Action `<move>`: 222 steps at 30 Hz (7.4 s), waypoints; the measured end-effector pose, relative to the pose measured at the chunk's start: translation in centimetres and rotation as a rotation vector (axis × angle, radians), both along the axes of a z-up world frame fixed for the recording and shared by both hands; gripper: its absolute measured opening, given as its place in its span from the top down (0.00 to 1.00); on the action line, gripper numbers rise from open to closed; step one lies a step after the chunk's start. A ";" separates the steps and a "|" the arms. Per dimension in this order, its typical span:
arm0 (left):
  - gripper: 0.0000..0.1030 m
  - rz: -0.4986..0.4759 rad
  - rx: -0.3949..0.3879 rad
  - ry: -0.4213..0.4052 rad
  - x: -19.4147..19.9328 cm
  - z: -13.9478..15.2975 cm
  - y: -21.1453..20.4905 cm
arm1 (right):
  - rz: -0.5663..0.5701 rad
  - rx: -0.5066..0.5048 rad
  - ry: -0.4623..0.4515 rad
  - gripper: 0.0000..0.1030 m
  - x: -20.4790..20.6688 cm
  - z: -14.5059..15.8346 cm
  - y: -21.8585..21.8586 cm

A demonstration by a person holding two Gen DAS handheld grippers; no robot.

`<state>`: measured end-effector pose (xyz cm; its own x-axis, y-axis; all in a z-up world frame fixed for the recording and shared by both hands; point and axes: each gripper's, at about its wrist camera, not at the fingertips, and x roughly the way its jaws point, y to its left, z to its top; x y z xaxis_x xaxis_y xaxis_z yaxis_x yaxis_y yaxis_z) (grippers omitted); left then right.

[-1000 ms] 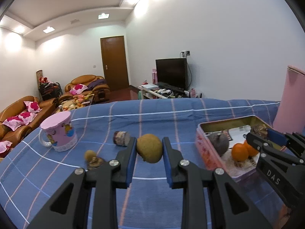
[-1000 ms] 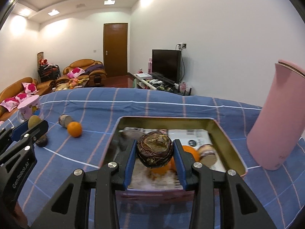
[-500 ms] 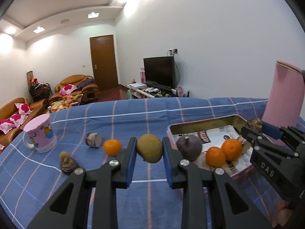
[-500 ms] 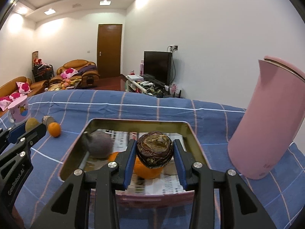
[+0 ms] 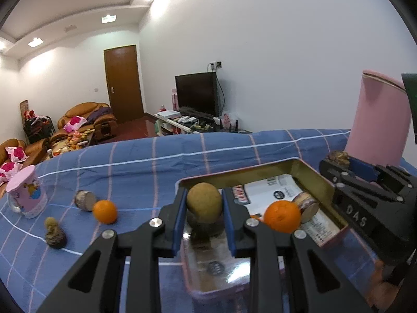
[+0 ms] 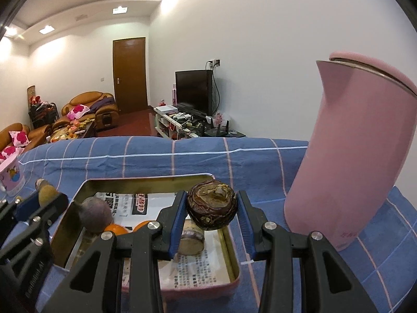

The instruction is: Organize fruits

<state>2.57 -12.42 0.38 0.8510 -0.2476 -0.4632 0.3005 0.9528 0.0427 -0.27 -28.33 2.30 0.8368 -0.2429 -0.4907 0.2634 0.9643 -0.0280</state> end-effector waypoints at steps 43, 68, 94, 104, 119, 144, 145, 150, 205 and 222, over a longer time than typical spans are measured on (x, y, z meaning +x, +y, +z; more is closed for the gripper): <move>0.31 0.008 0.008 0.126 2.3 -1.0 -1.8 | 0.236 0.275 0.109 0.49 5.1 -2.7 -1.4; 0.00 0.186 0.028 -0.201 -0.8 1.1 0.6 | 0.002 -0.052 -0.313 0.15 -1.6 1.5 0.9; 0.00 0.217 -0.049 -0.159 -1.9 0.7 3.4 | -0.027 -0.009 -0.241 0.15 -3.7 0.9 2.6; 0.00 0.161 -0.050 -0.166 -3.6 0.8 3.5 | -0.051 0.001 -0.234 0.15 -4.6 1.0 2.8; 0.00 0.194 -0.008 -0.038 -1.5 -0.1 8.0 | -0.045 -0.027 -0.213 0.15 -4.7 1.0 5.3; 0.00 0.422 -0.012 0.120 3.7 -1.8 19.2 | 0.128 0.064 -0.169 0.15 0.0 0.0 17.0; 0.00 0.424 -0.015 0.122 3.8 -1.8 19.5 | 0.127 0.067 -0.168 0.15 0.3 0.0 17.4; 0.00 0.454 -0.047 0.173 4.7 -2.3 21.1 | 0.123 0.079 -0.154 0.15 1.7 -0.1 19.2; 0.57 0.506 -0.196 0.108 5.4 -0.8 26.6 | 0.398 0.095 0.352 0.60 13.6 -5.8 25.8; 0.57 0.385 -0.039 -0.086 2.3 0.2 21.1 | 0.305 0.015 -0.116 0.60 3.2 -0.7 24.1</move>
